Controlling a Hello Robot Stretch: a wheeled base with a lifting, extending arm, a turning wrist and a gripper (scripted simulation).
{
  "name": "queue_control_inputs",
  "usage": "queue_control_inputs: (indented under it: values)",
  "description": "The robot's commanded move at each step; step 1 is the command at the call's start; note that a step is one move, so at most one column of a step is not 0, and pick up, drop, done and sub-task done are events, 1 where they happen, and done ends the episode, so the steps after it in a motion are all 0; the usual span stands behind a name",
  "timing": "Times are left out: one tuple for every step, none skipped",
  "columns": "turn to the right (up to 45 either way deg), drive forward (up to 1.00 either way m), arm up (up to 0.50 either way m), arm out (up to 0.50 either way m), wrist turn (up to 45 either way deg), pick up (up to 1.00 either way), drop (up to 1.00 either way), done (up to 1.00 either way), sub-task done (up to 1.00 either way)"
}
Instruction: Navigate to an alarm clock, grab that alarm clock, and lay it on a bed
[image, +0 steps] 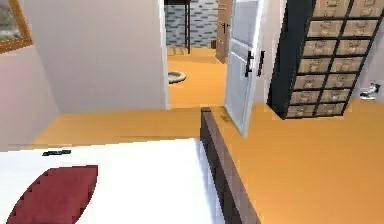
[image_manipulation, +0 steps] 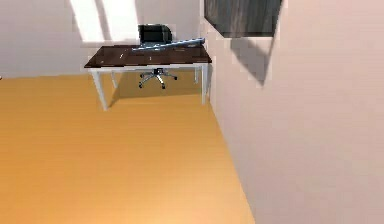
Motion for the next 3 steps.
queue_control_inputs:
  values:
    - [-45.0, 0.00, 0.00, 0.00, 0.0, 0.00, 0.00, 0.00, 0.00]
    - [-45.0, 0.00, 0.00, 0.00, 0.0, 0.00, 0.00, 0.00, 0.00]
    - [0.0, 0.60, 0.00, 0.00, 0.0, 0.00, 0.00, 0.00, 0.00]
